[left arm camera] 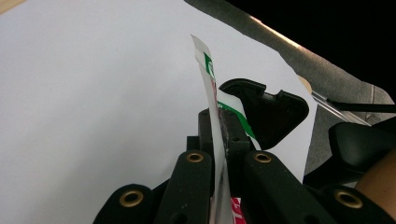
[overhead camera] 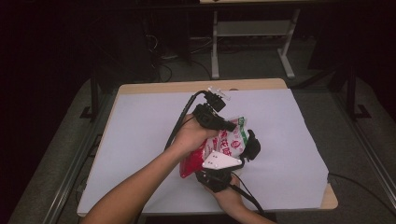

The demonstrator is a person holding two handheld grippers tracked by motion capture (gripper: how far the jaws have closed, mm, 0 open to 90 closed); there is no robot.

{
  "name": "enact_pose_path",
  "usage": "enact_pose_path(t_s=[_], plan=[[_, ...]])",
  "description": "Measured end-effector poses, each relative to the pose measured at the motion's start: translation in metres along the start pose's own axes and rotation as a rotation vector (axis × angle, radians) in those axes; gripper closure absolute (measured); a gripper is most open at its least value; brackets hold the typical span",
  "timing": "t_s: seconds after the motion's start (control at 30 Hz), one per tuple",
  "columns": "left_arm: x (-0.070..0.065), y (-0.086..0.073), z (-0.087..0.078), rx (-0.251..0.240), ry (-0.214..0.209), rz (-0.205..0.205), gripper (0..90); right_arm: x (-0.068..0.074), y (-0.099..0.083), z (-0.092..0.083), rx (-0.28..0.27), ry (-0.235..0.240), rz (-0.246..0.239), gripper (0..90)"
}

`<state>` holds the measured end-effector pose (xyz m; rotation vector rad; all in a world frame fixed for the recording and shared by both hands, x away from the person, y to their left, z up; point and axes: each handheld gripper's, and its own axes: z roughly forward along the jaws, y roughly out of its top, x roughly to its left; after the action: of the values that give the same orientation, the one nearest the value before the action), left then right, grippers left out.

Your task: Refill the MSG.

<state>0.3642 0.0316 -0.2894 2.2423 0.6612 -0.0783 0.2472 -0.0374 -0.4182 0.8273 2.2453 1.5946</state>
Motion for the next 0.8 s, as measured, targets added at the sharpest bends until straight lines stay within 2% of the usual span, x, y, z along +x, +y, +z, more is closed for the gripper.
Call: enact_pose_path(t_s=[0.8], plan=[[-0.0008,0.0021,-0.0005,0.001,0.006,0.003,89.9,0.0004,0.0021,-0.0007,-0.01,0.006,0.004,90.0]])
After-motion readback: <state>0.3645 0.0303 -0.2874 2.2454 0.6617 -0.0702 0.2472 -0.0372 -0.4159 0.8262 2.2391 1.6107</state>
